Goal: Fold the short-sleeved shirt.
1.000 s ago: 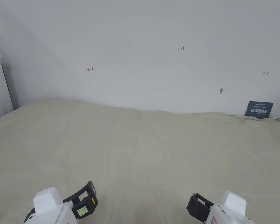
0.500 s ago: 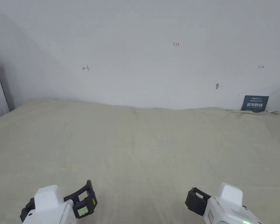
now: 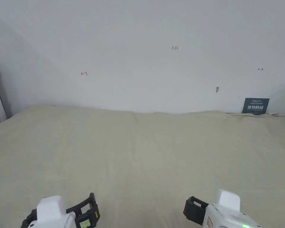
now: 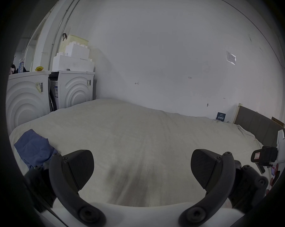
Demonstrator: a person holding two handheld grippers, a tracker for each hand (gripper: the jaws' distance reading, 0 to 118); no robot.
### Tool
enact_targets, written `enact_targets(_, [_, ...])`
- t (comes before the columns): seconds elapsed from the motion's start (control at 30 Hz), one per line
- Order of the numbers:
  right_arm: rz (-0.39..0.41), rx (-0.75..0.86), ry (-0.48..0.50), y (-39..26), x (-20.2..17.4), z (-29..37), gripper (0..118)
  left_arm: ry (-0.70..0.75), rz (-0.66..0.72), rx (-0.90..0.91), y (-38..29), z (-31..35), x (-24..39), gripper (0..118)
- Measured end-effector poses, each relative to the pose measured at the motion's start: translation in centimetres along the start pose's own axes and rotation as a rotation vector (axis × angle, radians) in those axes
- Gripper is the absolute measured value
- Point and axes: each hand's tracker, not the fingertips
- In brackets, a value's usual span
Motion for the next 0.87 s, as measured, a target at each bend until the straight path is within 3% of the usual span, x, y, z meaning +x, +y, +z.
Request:
enact_targets(0.2, [0.052,0.023,-0.028,-0.51,-0.75,0.22,113,-0.007,0.011,-0.011,-0.10,0.23,-0.18,118])
enact_targets(0.53, [0.068,0.036,-0.045,-0.45,-0.87,0.53,113,-0.013,0.003,-0.023,-0.37,0.50,-0.16,118])
enact_targets(0.87, [0.009,0.035,-0.048,-0.85,-0.23,0.35,113,-0.022,-0.004,-0.030,-0.76,0.82,-0.06,118])
